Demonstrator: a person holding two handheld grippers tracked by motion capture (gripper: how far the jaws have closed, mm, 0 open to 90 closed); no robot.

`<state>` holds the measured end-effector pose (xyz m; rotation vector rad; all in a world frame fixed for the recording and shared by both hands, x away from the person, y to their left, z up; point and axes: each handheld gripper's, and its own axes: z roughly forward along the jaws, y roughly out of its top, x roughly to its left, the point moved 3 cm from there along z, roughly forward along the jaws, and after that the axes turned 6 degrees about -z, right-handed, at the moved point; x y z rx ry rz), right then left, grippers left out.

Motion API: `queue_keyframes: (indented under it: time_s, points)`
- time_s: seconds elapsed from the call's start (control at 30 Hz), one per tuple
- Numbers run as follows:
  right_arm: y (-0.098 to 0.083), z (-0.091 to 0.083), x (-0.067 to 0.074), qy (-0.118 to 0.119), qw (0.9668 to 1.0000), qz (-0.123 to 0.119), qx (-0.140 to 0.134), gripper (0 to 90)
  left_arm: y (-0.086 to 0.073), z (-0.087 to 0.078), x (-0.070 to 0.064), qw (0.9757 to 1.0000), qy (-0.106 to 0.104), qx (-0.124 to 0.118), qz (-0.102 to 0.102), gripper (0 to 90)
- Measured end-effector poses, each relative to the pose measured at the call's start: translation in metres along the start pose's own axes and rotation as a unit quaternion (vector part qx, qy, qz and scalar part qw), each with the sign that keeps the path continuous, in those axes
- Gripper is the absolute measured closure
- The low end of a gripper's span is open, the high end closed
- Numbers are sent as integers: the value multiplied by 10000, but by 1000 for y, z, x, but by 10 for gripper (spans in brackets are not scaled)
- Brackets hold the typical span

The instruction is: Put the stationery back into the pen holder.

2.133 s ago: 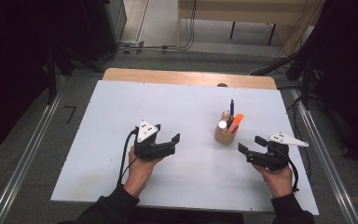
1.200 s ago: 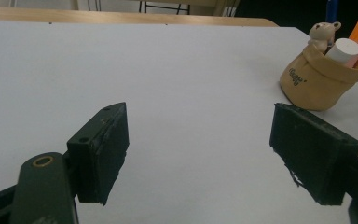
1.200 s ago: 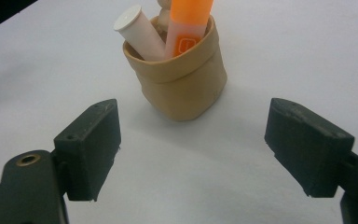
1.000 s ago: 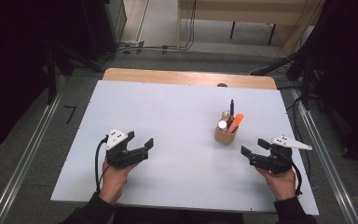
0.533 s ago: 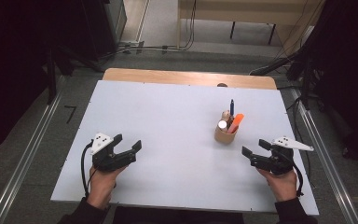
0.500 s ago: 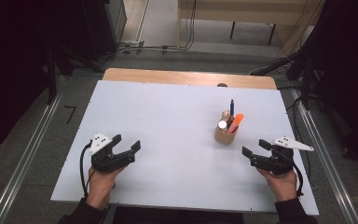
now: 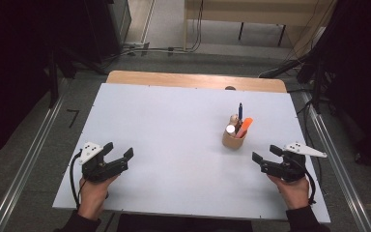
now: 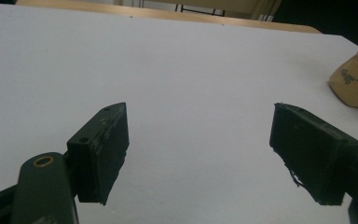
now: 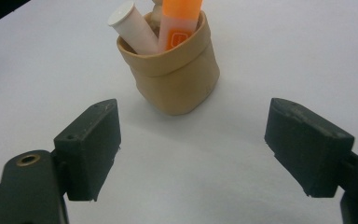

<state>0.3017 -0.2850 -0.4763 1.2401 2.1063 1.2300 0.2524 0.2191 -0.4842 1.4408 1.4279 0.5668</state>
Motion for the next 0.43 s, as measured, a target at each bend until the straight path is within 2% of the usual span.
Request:
queue_keyframes:
  time_s: [0.17,0.43]
  points:
    - [-1,-2,-2,-61,10000,-27,4,167,-2,-3,13,9998,208,18,-32,202]
    - [-4,-6,-6,-232,9997,-82,14,161,-7,-2,35,9984,545,152,53,197]
